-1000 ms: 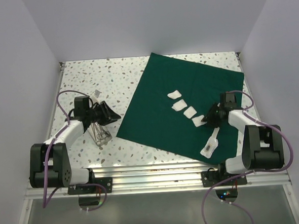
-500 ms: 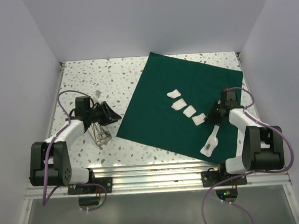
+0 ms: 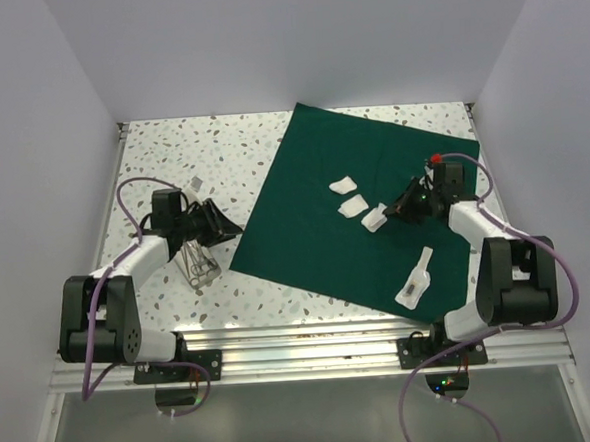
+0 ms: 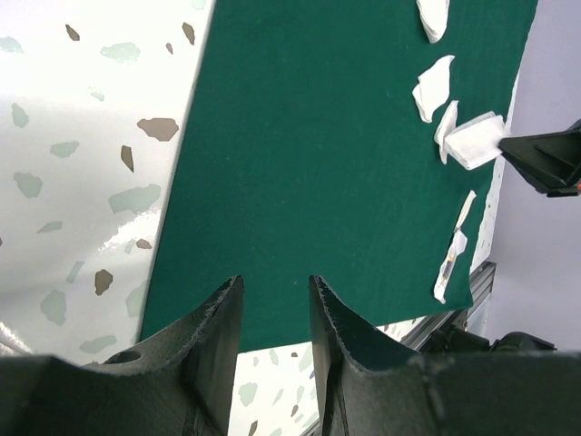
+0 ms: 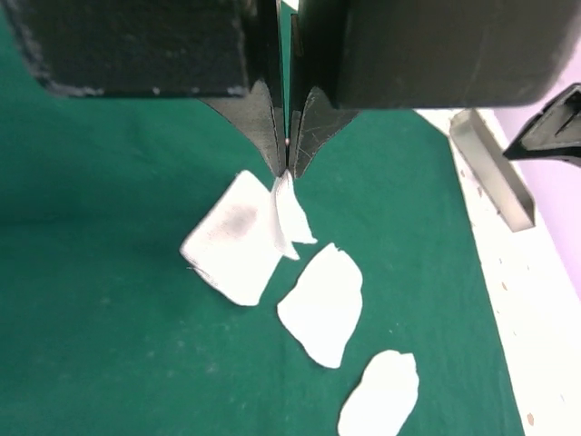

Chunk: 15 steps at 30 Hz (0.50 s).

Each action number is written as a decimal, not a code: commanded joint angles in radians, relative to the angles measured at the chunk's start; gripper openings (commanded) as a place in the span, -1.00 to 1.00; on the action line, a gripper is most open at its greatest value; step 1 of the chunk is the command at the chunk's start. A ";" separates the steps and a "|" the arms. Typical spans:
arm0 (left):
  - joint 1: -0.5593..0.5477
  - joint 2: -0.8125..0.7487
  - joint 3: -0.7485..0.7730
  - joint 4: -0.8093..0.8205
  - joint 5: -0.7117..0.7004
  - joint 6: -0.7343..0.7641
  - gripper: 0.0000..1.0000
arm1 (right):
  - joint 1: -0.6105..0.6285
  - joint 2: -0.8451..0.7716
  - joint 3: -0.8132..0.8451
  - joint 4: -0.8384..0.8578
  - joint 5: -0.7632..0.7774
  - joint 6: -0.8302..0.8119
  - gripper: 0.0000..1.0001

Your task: Prepare the surgical pack

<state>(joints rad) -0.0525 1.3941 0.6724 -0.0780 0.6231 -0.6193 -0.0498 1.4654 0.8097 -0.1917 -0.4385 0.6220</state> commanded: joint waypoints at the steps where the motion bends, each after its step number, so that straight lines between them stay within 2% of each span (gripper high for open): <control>1: -0.010 0.008 0.026 0.046 -0.006 -0.014 -0.22 | 0.022 0.038 0.052 0.096 -0.095 0.047 -1.00; 11: -0.026 0.032 0.027 0.061 -0.022 -0.037 -0.22 | 0.039 0.078 0.092 0.124 -0.144 0.054 -1.00; 15: -0.038 0.039 0.030 0.063 -0.028 -0.040 -0.22 | 0.042 0.078 0.115 0.088 -0.114 0.027 -1.00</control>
<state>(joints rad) -0.0784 1.4281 0.6724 -0.0666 0.6041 -0.6464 -0.0113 1.5406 0.8715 -0.1081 -0.5419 0.6621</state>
